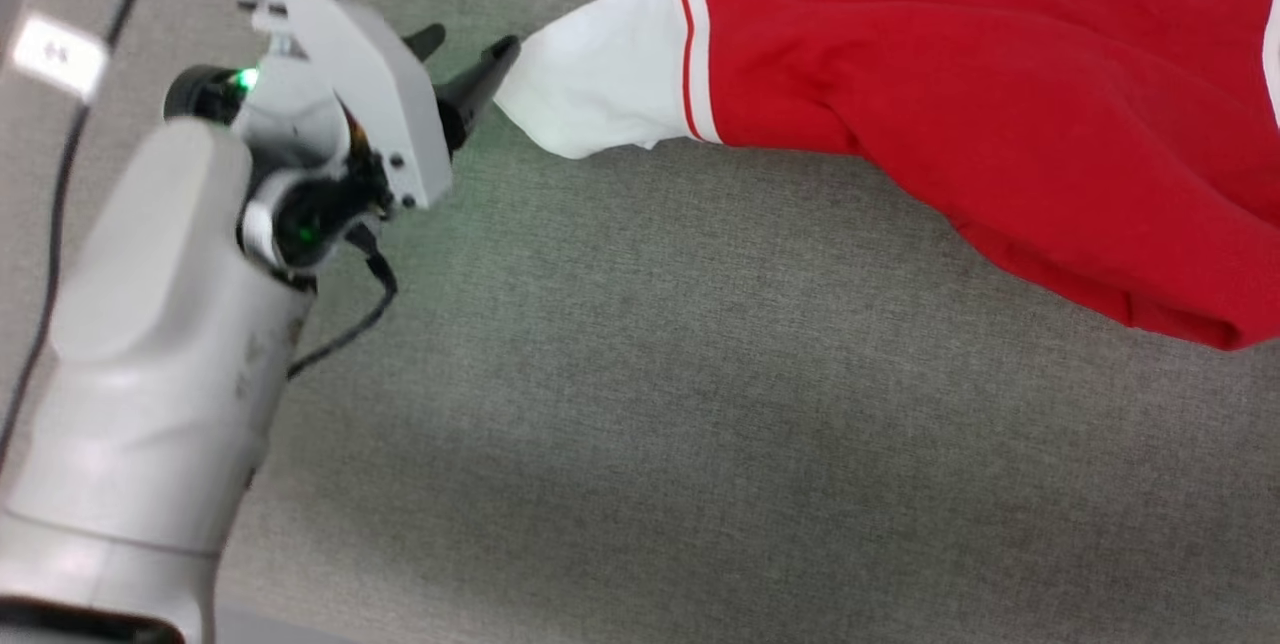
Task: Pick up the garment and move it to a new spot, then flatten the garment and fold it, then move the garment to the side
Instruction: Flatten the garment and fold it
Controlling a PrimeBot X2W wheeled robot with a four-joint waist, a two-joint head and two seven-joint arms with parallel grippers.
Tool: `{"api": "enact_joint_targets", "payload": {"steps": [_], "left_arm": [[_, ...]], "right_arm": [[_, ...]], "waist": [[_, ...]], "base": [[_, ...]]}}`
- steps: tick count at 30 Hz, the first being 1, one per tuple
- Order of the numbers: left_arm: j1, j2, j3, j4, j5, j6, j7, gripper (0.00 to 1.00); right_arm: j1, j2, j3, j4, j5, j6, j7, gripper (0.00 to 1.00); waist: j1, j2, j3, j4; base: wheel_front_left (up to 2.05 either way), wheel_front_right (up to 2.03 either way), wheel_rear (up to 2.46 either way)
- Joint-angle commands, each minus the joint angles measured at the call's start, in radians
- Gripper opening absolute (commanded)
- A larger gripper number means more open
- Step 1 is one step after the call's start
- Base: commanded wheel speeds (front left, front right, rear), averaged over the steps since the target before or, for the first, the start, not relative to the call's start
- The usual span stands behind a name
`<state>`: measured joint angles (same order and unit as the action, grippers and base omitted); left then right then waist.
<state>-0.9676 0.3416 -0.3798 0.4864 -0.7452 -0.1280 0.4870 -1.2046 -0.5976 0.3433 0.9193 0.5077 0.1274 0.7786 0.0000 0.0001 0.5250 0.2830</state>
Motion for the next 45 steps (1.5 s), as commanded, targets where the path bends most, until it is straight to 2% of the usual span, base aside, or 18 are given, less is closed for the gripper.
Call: {"api": "enact_joint_targets", "payload": {"steps": [1,6,10,15,16,17,18,22,26,34,39,45], "left_arm": [[-0.037,0.002,-0.030,0.037,-0.054,-0.004,0.072,1.00],[-0.114,0.011,-0.099,0.117,-0.143,-0.004,0.194,1.00],[-0.144,0.014,-0.165,0.159,-0.167,-0.004,0.198,1.00],[-0.156,-0.008,-0.211,0.199,-0.247,-0.004,0.209,1.00],[-0.156,-0.007,-0.219,0.203,-0.261,-0.004,0.212,0.68],[-0.157,-0.007,-0.239,0.197,-0.273,-0.005,0.224,0.04],[-0.157,-0.003,-0.250,0.195,-0.288,-0.005,0.227,0.00],[-0.181,0.033,-0.270,0.192,-0.299,-0.005,0.153,0.00],[-0.197,0.068,-0.271,0.180,-0.292,-0.004,-0.010,0.00],[-0.221,0.089,-0.277,0.217,-0.268,-0.004,-0.278,0.00],[-0.315,0.061,-0.233,0.309,-0.233,-0.002,-0.491,0.00],[-0.538,0.012,-0.187,0.432,-0.195,0.017,-0.667,0.00]], "right_arm": [[0.064,0.039,0.035,0.050,0.014,0.006,0.011,0.00],[0.047,0.043,0.067,0.055,0.030,0.006,0.015,0.00],[0.035,0.049,0.090,0.049,0.049,0.005,0.007,0.00],[0.022,0.052,0.128,0.041,0.074,0.005,0.000,0.00],[0.021,0.053,0.135,0.040,0.077,0.005,-0.002,0.00],[0.020,0.055,0.140,0.036,0.083,0.005,-0.005,0.00],[0.018,0.057,0.144,0.032,0.090,0.005,-0.013,0.00],[0.002,0.066,0.157,0.002,0.122,0.006,-0.068,0.00],[-0.014,0.069,0.155,-0.033,0.170,0.007,-0.140,0.00],[-0.065,0.026,0.166,-0.129,0.218,0.005,-0.283,0.00],[-0.156,0.045,0.136,-0.127,0.165,0.005,-0.462,0.00],[-0.346,0.114,0.028,-0.004,0.069,0.005,-0.685,0.00]], "waist": [[0.0000,-0.0001,0.010,-0.008],[0.0000,-0.0001,0.030,-0.022],[0.0000,-0.0001,0.044,-0.033],[0.0000,-0.0001,0.051,-0.045],[0.0000,-0.0001,0.051,-0.048],[0.0000,-0.0001,0.051,-0.050],[0.0000,-0.0001,0.050,-0.052],[0.0000,-0.0001,0.038,-0.066],[0.0000,-0.0001,0.009,-0.090],[0.0000,-0.0001,-0.029,-0.142],[0.0000,-0.0001,-0.014,-0.185],[0.0000,-0.0001,0.035,-0.221]], "base": [[0.00,0.00,0.00],[0.00,0.00,0.00],[0.00,0.00,0.00],[0.00,0.00,0.00],[0.00,0.00,0.00],[0.00,0.00,0.00],[0.00,0.00,0.00],[0.00,0.00,0.00],[0.00,0.00,0.00],[0.00,0.00,0.00],[0.00,0.00,0.00],[0.00,0.00,0.00]]}}
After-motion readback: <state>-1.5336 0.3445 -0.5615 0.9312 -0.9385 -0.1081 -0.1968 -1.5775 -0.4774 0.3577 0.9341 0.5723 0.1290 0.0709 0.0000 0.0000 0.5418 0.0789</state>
